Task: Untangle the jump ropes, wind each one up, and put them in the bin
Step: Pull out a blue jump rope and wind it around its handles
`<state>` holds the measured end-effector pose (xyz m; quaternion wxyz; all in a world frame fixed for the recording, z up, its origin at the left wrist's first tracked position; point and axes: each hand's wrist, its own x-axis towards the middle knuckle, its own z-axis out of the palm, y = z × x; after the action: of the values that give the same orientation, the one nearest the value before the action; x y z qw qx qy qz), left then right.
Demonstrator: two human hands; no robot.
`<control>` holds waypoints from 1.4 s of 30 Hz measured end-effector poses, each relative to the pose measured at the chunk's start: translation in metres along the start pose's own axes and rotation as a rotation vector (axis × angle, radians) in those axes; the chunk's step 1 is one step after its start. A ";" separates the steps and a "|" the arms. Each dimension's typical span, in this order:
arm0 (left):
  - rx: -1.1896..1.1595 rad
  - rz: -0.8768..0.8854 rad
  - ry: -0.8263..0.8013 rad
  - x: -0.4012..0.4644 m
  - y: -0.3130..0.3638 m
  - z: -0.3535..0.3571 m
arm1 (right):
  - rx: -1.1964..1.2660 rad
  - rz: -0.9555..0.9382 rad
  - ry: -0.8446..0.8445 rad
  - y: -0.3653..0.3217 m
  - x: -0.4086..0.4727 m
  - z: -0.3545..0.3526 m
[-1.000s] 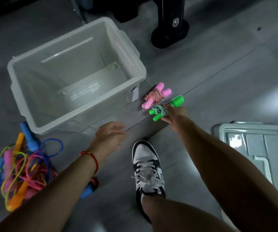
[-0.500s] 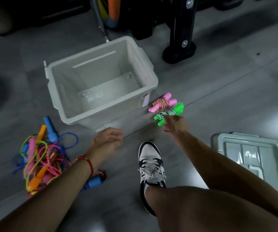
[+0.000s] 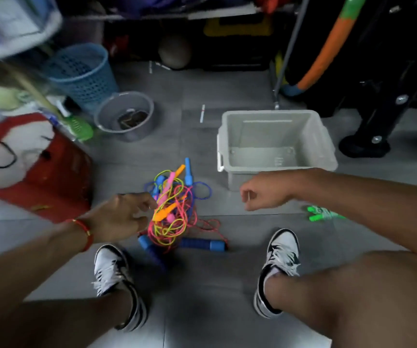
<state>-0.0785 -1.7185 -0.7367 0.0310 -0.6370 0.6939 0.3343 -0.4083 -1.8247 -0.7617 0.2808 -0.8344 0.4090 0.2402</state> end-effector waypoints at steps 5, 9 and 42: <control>0.236 -0.158 -0.122 -0.010 -0.052 0.022 | -0.183 -0.051 -0.169 -0.065 0.090 0.035; 0.273 -0.071 -0.091 -0.001 -0.069 0.052 | -0.155 0.067 -0.177 -0.071 0.155 0.130; -1.339 -0.566 0.431 -0.043 -0.018 -0.006 | 0.479 -0.193 0.258 -0.065 -0.061 0.005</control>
<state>-0.0520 -1.6834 -0.7194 -0.4140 -0.7248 0.1433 0.5317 -0.3897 -1.7549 -0.7087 0.4373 -0.8029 0.4050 0.0009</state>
